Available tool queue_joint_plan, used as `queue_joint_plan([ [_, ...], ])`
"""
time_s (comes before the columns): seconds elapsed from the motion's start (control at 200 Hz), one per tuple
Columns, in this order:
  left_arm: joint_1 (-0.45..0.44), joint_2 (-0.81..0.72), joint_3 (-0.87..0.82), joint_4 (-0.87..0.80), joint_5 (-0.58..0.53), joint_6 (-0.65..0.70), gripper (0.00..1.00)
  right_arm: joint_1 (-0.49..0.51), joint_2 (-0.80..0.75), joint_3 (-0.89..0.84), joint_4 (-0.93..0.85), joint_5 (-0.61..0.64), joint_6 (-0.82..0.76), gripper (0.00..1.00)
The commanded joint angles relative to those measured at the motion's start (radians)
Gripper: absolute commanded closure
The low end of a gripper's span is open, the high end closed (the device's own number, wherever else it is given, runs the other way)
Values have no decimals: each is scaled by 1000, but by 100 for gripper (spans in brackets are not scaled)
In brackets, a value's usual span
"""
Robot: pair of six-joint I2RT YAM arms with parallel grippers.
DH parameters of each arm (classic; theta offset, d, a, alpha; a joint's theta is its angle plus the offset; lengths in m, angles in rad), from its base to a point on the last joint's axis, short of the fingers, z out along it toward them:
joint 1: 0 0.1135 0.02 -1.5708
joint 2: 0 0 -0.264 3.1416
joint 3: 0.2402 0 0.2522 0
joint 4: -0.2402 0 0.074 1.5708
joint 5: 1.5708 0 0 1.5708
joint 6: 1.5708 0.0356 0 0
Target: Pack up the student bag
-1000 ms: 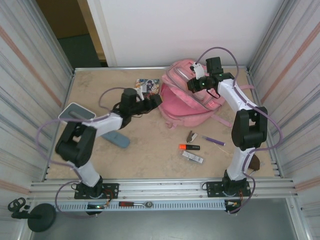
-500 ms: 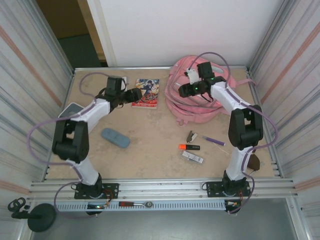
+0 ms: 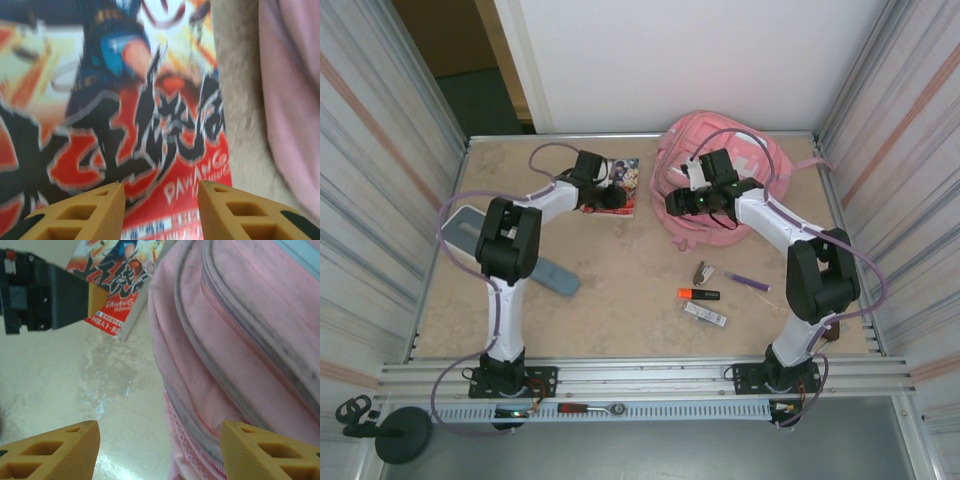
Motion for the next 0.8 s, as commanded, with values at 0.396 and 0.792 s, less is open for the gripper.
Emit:
queue_joint_plan([
  [0.396,-135,-654,-670,147,-112,-115,51,201,-152,-197,165,35,268,37],
  [0.792,68,-504,-547,45,-91,-75,31,296,172,-40,191,233,456,35],
])
